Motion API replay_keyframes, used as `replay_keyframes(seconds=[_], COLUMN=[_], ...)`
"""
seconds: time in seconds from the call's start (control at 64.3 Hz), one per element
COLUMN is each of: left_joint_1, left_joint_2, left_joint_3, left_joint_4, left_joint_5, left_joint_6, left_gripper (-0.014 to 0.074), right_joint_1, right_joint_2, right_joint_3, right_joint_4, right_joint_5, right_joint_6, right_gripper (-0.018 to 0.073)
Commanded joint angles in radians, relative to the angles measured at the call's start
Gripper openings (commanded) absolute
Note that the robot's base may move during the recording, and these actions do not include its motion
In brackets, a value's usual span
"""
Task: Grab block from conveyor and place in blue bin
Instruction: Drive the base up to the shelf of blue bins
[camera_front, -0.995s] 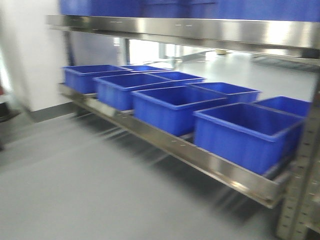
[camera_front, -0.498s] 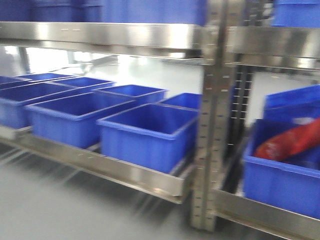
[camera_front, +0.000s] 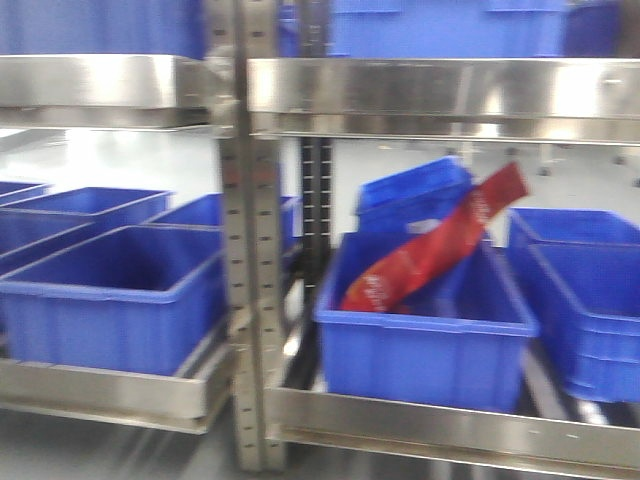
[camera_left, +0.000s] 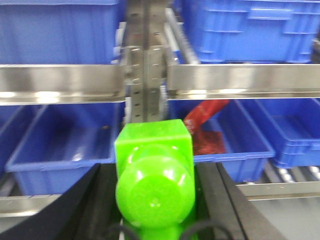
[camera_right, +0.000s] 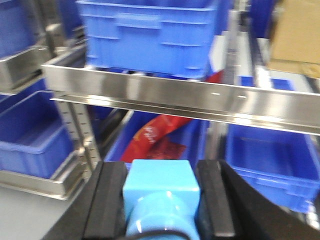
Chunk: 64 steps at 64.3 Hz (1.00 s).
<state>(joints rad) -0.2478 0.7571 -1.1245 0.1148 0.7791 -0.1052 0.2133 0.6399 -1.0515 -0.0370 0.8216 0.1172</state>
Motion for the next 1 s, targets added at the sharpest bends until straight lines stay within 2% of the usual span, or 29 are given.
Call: replay_keyframes(seconds=[0.0, 0.98], left_joint_1=[-0.006, -0.006], left_joint_2=[-0.003, -0.003], left_joint_3=[-0.001, -0.001], left_joint_4=[-0.003, -0.003], left_joint_5=[-0.02, -0.02], left_joint_6=[-0.008, -0.008], left_gripper=[-0.0111, -0.0111], right_joint_1=[-0.003, -0.003], right_joint_2=[-0.004, -0.004], right_joint_3=[-0.007, -0.007], right_joint_4=[-0.01, -0.01], right_joint_5=[-0.021, -0.021], right_joint_6=[-0.006, -0.006], right_gripper=[-0.0162, -0.0162])
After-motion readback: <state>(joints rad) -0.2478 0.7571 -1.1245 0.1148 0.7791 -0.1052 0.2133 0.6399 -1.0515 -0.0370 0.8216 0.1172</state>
